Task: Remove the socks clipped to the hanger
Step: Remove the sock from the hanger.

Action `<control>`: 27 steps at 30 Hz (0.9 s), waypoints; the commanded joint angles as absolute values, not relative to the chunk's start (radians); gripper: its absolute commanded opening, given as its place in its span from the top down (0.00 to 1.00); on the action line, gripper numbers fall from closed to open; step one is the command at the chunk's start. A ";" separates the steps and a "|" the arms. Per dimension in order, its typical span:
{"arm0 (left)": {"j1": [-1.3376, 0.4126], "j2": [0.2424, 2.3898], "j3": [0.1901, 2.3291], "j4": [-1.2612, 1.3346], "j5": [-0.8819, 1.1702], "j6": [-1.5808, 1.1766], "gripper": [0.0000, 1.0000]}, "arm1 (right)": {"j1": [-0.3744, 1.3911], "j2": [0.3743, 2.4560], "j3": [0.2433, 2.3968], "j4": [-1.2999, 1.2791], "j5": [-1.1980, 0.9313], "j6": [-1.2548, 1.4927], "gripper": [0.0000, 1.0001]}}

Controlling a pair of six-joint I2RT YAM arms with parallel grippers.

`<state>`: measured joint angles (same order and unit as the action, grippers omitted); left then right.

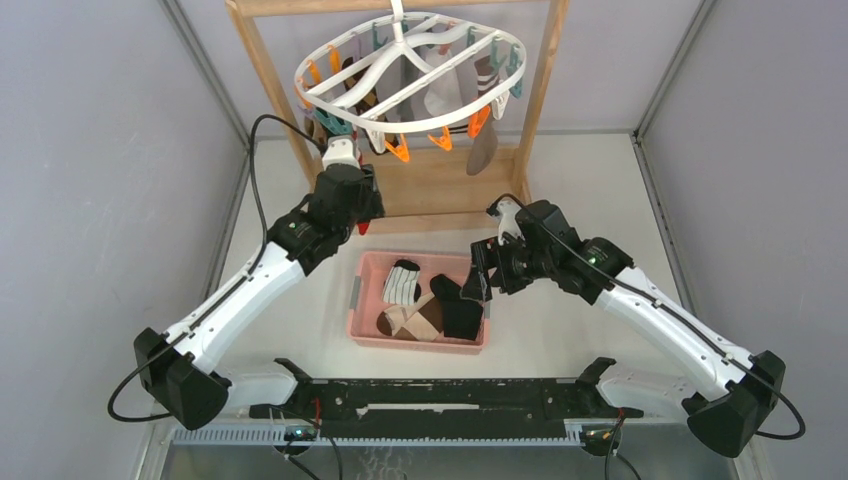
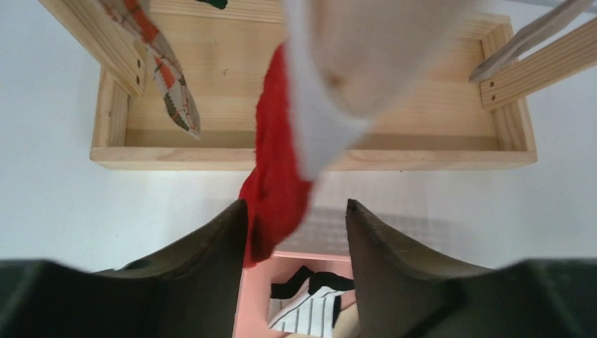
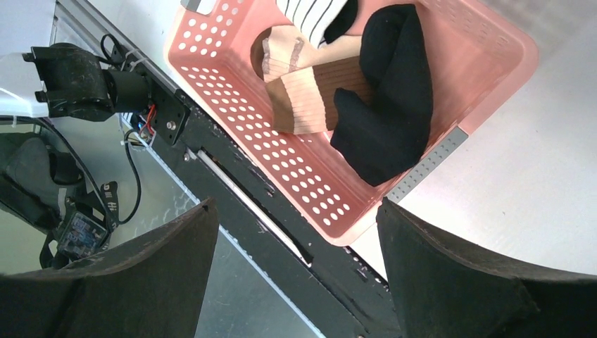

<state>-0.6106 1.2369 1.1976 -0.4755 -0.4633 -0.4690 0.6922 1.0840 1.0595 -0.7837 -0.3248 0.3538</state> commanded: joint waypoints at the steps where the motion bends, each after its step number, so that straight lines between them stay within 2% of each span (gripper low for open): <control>1: -0.590 1.245 1.253 -0.425 -0.429 -0.429 0.52 | 0.683 1.050 1.048 -0.771 -0.343 0.361 0.11; 4: -0.587 1.246 1.255 -0.428 -0.414 -0.428 0.67 | 0.680 1.048 1.041 -0.762 -0.350 0.369 0.11; 10: -0.587 1.239 1.272 -0.450 -0.358 -0.446 0.83 | 0.656 1.059 1.042 -0.730 -0.388 0.388 0.11; 18: -0.585 1.218 1.298 -0.498 -0.250 -0.535 0.83 | 0.529 1.103 1.043 -0.628 -0.590 0.485 0.13; 27: -0.584 1.204 1.354 -0.543 -0.137 -0.676 0.82 | 0.410 1.223 1.043 -0.355 -0.862 0.777 0.15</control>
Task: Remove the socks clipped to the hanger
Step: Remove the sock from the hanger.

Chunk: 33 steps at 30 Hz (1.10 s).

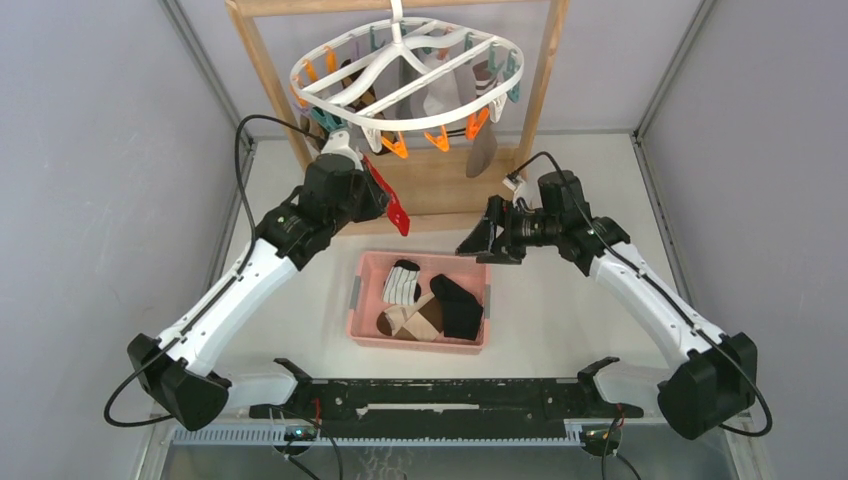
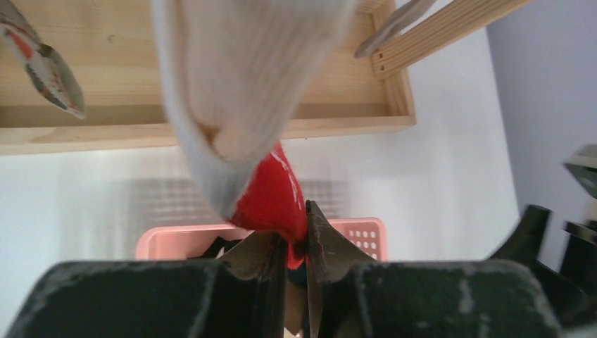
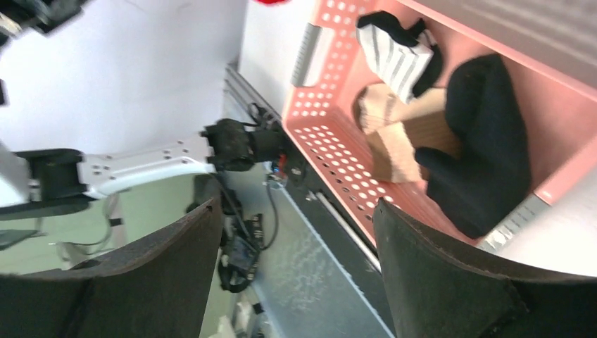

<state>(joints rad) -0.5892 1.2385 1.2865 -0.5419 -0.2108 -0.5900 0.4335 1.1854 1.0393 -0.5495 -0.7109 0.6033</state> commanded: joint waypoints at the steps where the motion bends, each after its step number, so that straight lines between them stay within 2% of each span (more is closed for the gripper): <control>1: -0.584 1.203 1.359 -0.543 -0.126 -0.692 0.82 | 0.406 1.236 1.042 -0.314 -0.877 0.813 0.15; 14: -0.584 1.173 1.368 -0.456 -0.008 -0.884 0.83 | 0.400 1.364 1.042 0.035 -0.902 1.132 0.12; 27: -0.584 1.156 1.311 -0.334 0.056 -1.008 0.83 | 0.408 1.419 1.043 0.111 -0.884 1.259 0.11; 33: -0.583 1.136 1.244 -0.253 0.069 -1.067 0.83 | 0.426 1.440 1.042 0.240 -0.874 1.357 0.10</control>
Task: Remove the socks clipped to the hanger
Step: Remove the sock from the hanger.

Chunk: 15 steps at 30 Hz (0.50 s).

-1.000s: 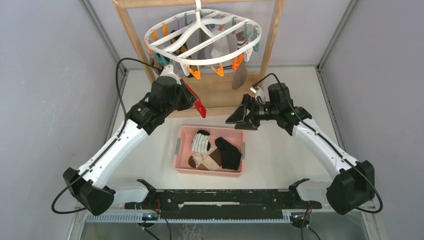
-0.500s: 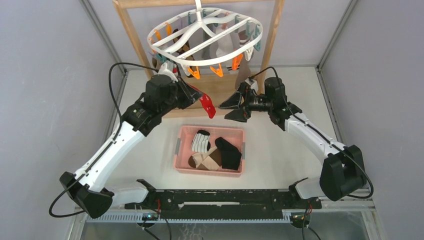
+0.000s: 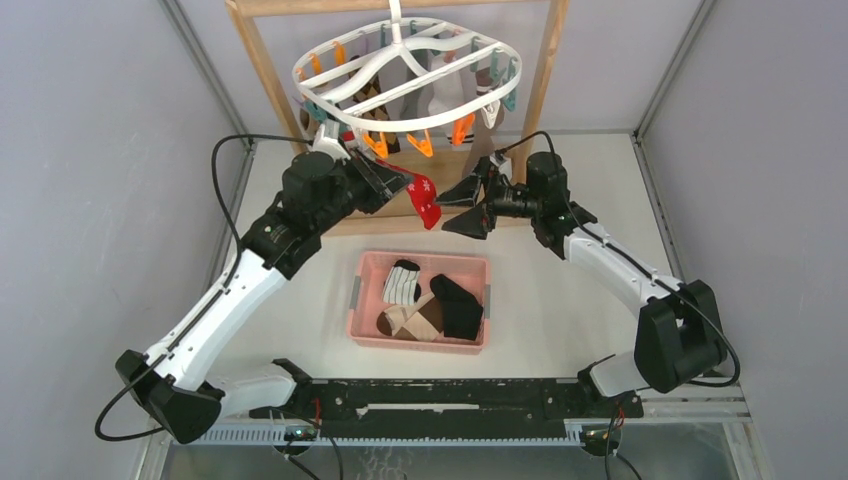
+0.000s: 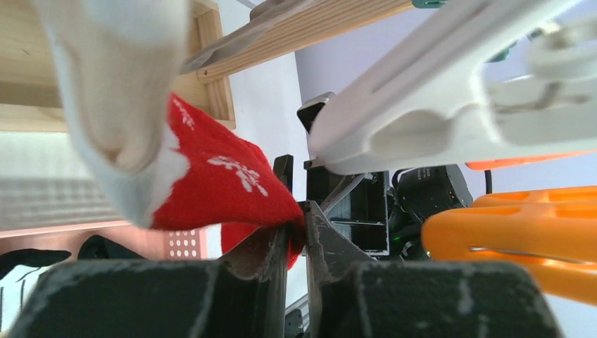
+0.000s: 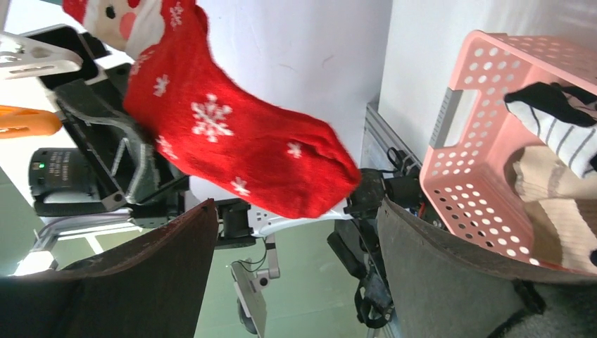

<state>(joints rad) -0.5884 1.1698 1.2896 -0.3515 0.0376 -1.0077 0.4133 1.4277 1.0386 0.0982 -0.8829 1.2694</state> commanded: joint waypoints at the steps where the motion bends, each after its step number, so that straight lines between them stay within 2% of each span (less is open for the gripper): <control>1: -0.584 1.136 1.238 -0.249 0.071 -1.070 0.83 | 0.430 1.444 1.043 0.262 -0.871 1.371 0.11; 15: -0.583 1.088 1.175 -0.224 0.075 -1.101 0.84 | 0.470 1.531 1.071 0.472 -0.795 1.545 0.06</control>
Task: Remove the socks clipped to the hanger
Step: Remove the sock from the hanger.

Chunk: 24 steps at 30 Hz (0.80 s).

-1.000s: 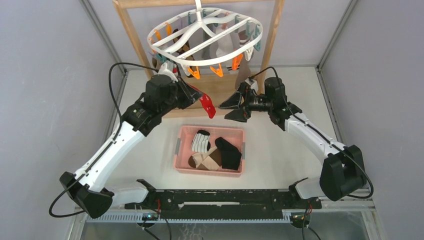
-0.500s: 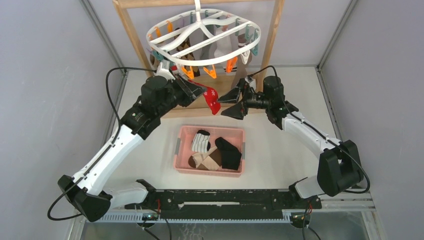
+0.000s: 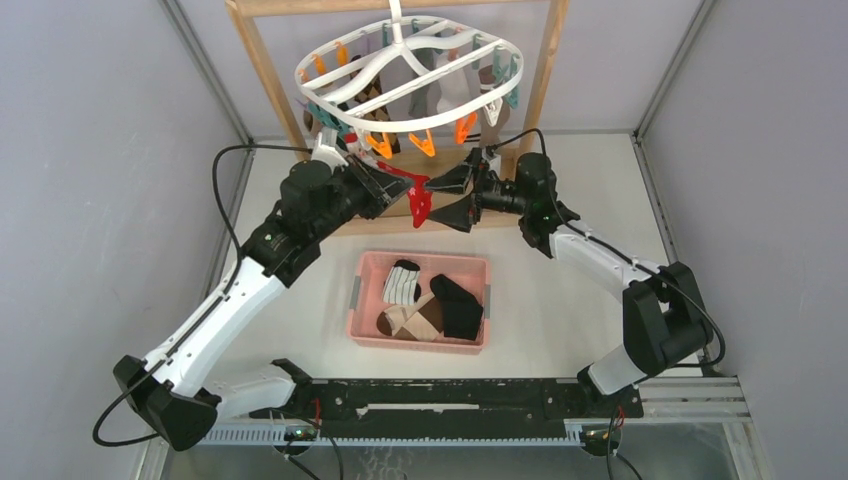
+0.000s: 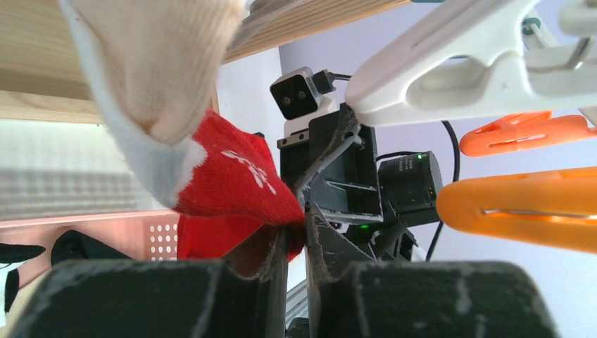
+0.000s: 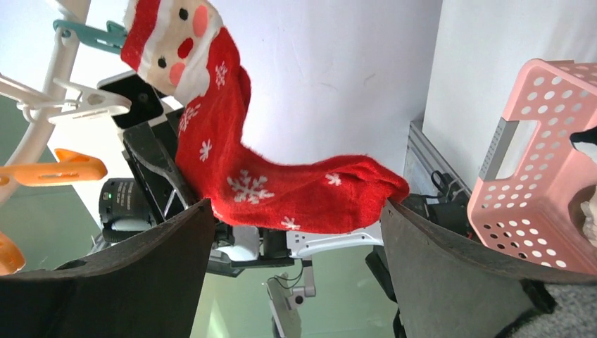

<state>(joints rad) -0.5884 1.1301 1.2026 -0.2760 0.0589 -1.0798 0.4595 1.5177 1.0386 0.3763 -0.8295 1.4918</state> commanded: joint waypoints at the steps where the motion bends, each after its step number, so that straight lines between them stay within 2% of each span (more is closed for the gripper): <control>1: -0.584 1.085 1.170 -0.224 0.077 -1.102 0.84 | 0.471 1.535 1.081 0.467 -0.792 1.545 0.06; 6: -0.585 1.067 1.147 -0.224 0.080 -1.107 0.84 | 0.472 1.550 1.118 0.426 -0.768 1.541 0.06; 9: -0.587 1.060 1.133 -0.234 0.084 -1.109 0.84 | 0.475 1.563 1.141 0.411 -0.758 1.540 0.11; 13: -0.593 1.052 1.115 -0.258 0.085 -1.102 0.85 | 0.484 1.582 1.169 0.414 -0.758 1.545 0.28; 16: -0.594 1.045 1.103 -0.282 0.072 -1.093 0.84 | 0.491 1.587 1.169 0.439 -0.763 1.554 0.50; 17: -0.595 1.042 1.100 -0.288 0.068 -1.090 0.84 | 0.494 1.588 1.169 0.441 -0.766 1.555 0.54; 20: -0.595 1.036 1.095 -0.292 0.063 -1.086 0.84 | 0.502 1.587 1.169 0.431 -0.770 1.546 0.58; 22: -0.595 1.039 1.099 -0.291 0.064 -1.083 0.84 | 0.507 1.585 1.170 0.421 -0.773 1.535 0.66; 24: -0.595 1.043 1.107 -0.298 0.065 -1.075 0.83 | 0.509 1.583 1.169 0.408 -0.776 1.527 0.78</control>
